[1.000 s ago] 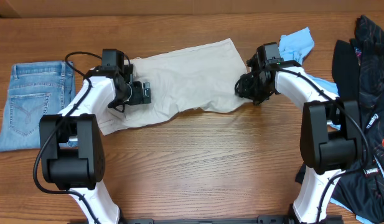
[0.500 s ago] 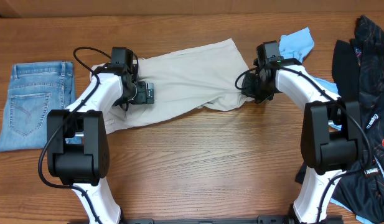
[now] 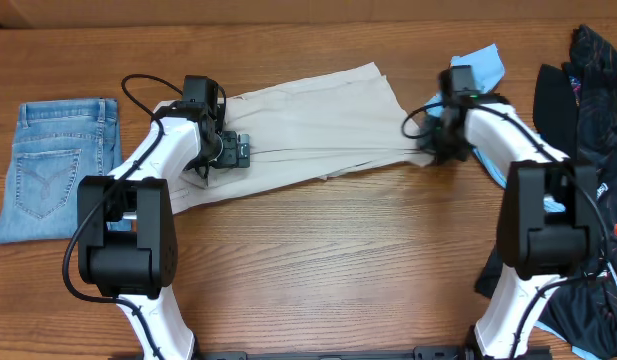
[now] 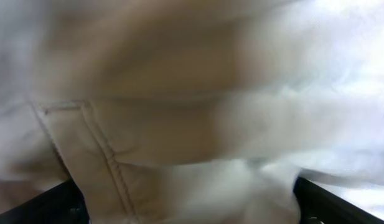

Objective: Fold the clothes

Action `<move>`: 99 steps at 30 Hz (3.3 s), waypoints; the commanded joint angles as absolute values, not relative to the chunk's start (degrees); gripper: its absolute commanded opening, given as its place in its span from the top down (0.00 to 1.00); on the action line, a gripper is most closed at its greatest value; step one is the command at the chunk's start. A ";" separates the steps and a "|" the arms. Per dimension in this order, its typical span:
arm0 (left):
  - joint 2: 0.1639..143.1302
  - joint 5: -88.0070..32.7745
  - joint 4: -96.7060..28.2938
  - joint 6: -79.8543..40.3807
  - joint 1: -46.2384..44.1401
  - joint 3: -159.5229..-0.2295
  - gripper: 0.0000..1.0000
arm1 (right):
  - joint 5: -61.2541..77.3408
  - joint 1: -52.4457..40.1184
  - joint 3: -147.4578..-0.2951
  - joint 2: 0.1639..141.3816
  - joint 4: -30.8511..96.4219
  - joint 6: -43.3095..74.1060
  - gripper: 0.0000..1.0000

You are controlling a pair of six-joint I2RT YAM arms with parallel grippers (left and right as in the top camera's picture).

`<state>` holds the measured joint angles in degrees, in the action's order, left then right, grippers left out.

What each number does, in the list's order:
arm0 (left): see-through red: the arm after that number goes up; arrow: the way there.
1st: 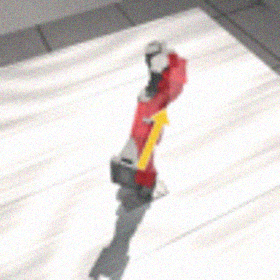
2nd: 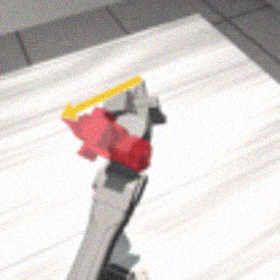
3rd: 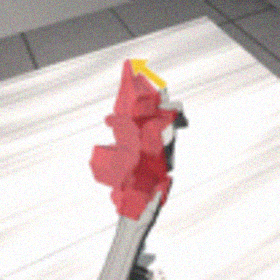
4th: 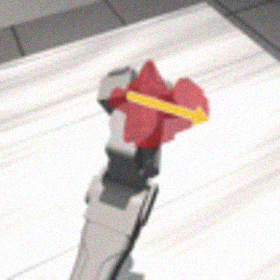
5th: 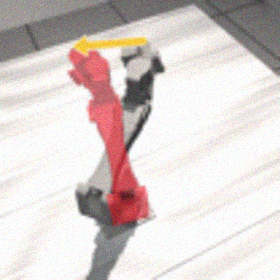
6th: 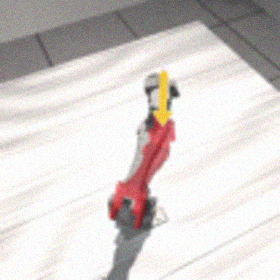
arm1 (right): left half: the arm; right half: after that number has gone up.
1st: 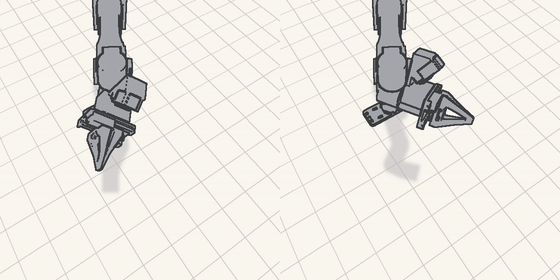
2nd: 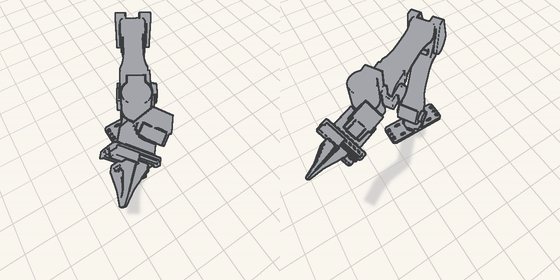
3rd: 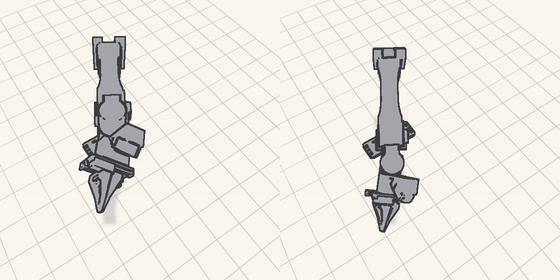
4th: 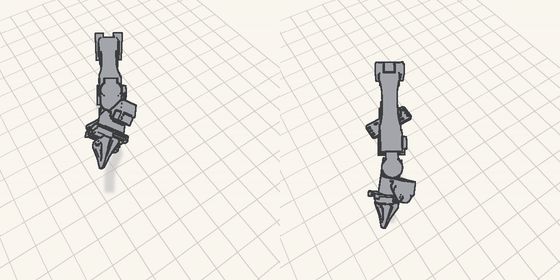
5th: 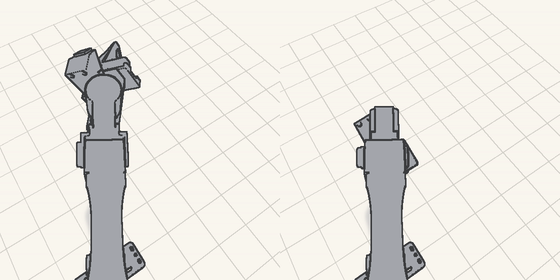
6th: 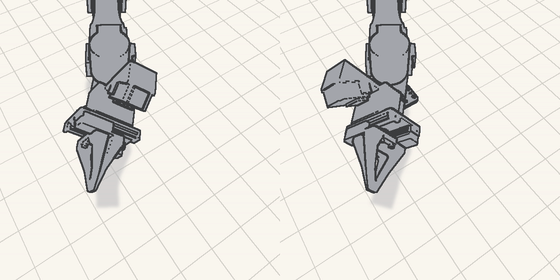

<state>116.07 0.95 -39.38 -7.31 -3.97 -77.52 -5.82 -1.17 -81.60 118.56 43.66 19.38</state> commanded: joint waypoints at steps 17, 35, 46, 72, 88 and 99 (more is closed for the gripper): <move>122.15 22.83 -42.02 -7.27 2.22 -73.21 0.00 | 14.46 4.23 -81.69 115.11 43.40 8.64 0.61; 122.15 20.88 -42.02 -7.27 2.22 -73.21 0.00 | 22.63 -8.34 -81.38 119.28 37.17 1.93 0.44; 122.15 19.42 -42.17 -7.27 2.22 -73.21 0.00 | 22.61 -10.68 -81.38 124.42 28.36 1.61 0.71; 116.11 10.33 -43.05 5.45 -10.68 -73.30 0.03 | 3.51 2.37 -81.45 109.34 63.83 5.13 0.96; 101.23 -0.05 -41.25 -3.75 3.14 -73.30 0.00 | 3.46 2.37 -81.45 109.34 61.47 5.13 0.96; 109.62 -17.65 -36.71 3.33 6.00 -73.30 0.00 | 3.49 2.33 -81.45 109.34 61.30 5.13 0.96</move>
<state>106.19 -9.43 -38.52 0.01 6.09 -73.52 5.10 1.89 -81.62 110.74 61.49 5.13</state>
